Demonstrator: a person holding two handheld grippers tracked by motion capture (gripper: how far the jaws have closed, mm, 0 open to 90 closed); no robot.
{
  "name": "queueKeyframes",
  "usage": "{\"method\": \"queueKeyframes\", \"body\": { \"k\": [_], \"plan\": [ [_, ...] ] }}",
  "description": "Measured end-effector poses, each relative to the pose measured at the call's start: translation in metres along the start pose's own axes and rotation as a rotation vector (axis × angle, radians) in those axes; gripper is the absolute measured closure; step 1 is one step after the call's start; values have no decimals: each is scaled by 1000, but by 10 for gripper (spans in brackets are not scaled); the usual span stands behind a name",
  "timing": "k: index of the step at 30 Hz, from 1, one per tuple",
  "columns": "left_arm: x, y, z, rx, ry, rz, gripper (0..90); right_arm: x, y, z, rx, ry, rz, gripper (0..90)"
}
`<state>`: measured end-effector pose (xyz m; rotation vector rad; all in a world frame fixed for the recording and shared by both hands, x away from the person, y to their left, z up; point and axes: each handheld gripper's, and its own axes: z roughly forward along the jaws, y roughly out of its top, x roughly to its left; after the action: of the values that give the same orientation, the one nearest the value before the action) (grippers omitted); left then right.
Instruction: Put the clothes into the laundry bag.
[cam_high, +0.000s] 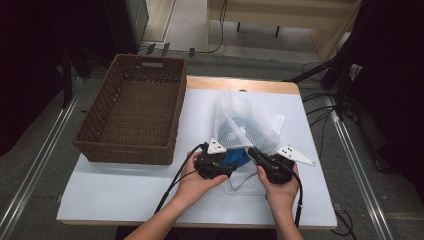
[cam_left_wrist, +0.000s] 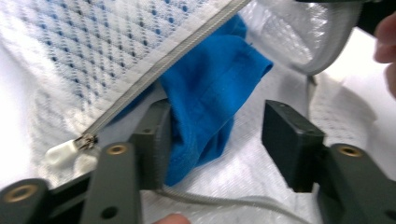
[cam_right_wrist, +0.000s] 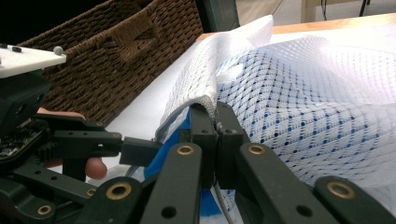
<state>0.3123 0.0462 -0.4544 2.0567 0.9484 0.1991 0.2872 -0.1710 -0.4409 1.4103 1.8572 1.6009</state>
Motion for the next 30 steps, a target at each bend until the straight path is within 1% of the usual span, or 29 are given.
{"method": "queueKeyframes", "body": {
  "k": [1,2,3,4,5,6,8,10,11,13,14,15,16,17,18,19,20,21,22,23,24,25,26,27,28,29,30],
  "plan": [
    [0,0,3,23,15,7,594,-1,0,0,-2,2,1,900],
    [0,0,8,44,11,6,630,-1,0,0,1,1,6,900],
    [0,0,8,44,11,6,640,0,0,0,1,3,6,900],
    [2,0,19,93,13,4,651,0,0,1,2,3,-1,900],
    [2,-1,24,97,21,4,655,1,-1,1,6,5,0,900],
    [2,0,27,85,31,8,671,2,-1,2,6,11,-10,900],
    [2,3,29,92,49,8,716,5,-2,3,13,17,-9,900],
    [1,4,31,92,49,9,784,7,-2,3,11,22,-15,900],
    [-2,7,31,95,44,28,814,8,-2,3,13,25,-17,900],
    [-4,10,32,82,31,37,838,10,-2,4,17,33,-25,900],
    [-4,12,32,66,23,35,843,12,-2,4,15,35,-27,900],
    [-3,13,33,43,2,13,846,13,-2,4,15,37,-27,900],
    [-1,15,33,17,-15,-19,848,14,-2,4,10,41,-28,900],
    [1,17,35,-12,-17,-37,849,14,-1,3,8,40,-29,900],
    [1,17,35,-12,-17,-37,849,14,-1,3,8,40,-29,900],
    [2,20,37,-69,0,-51,850,15,0,2,-3,40,-29,900],
    [2,20,37,-69,0,-51,850,15,0,2,-3,40,-29,900],
    [2,23,40,-129,26,-73,849,15,1,1,-8,41,-29,900],
    [2,24,41,-156,48,-80,848,15,1,0,-9,41,-27,900],
    [2,24,41,-156,48,-80,846,15,1,0,-9,41,-27,900],
    [-1,26,42,-224,118,-76,843,14,1,0,-14,37,-25,900],
    [-2,26,44,-248,160,-67,840,13,1,0,-12,36,-25,900],
    [-2,26,44,-248,160,-67,834,13,1,0,-12,36,-25,900],
    [0,25,52,-232,220,-59,829,12,1,0,-7,33,-27,900],
    [3,23,57,-199,218,-81,818,12,0,1,-2,33,-21,900],
    [8,22,59,-167,202,-117,803,10,-1,1,-2,27,-21,900],
    [8,22,59,-167,202,-117,784,10,-1,1,-2,27,-21,900]
  ]
}}
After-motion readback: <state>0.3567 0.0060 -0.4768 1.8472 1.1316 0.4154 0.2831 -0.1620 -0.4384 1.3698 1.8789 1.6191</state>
